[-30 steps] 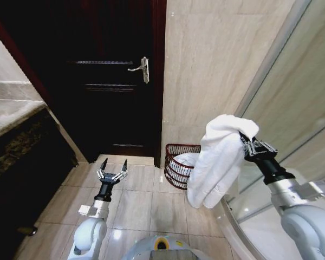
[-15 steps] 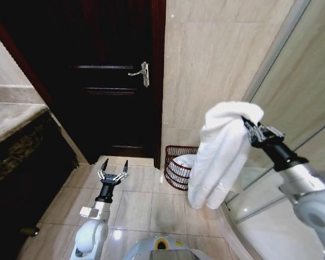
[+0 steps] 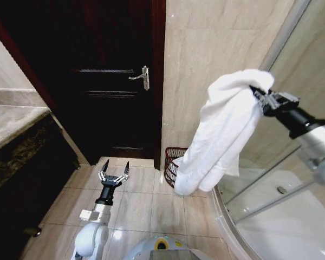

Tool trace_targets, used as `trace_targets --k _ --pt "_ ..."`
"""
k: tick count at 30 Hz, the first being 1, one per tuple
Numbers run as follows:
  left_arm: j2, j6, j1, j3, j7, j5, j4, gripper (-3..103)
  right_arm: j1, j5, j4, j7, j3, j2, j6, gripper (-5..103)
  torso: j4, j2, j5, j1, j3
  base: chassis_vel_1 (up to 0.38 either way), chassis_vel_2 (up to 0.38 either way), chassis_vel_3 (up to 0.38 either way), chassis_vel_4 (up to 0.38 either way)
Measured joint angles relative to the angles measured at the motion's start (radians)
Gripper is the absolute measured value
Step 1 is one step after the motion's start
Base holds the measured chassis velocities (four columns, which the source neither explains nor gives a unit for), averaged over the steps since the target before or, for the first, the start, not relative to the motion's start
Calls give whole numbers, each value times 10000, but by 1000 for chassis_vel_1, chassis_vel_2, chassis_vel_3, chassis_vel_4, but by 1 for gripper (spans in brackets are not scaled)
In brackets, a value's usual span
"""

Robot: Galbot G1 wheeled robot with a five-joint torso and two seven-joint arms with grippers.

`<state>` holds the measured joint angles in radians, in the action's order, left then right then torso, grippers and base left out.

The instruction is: Discard the used towel into the hamper.

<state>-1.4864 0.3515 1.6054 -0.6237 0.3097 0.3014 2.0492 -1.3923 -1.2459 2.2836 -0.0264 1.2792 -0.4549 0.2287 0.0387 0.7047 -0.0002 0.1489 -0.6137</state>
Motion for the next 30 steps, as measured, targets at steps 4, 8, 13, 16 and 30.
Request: trace_targets --k 4,8,13,16,30 --pt "-26 35 12 6 54 -2 46 100 -212 -847 -731 -3 357 1114 -140 9 0 162 5 73 -92 0 0 0 0" --pt "-171 37 -4 46 198 -32 99 100 -1563 -1501 -1375 60 1655 2246 -411 9 -2 257 -2 118 -138 0 0 0 0" --pt "-394 191 35 175 384 -102 140 100 -2720 -2187 -2124 117 2499 3494 -760 9 -2 268 5 123 -145 0 0 0 0" --pt "-513 389 65 199 477 -171 139 100 -3343 -2318 -2546 119 2717 4364 -1068 9 0 259 0 122 -142 0 0 0 0" --pt "-496 593 198 154 518 -120 2 100 -4798 -2958 -2971 -244 5085 5625 -909 9 -2 210 -5 95 -110 0 0 0 0"
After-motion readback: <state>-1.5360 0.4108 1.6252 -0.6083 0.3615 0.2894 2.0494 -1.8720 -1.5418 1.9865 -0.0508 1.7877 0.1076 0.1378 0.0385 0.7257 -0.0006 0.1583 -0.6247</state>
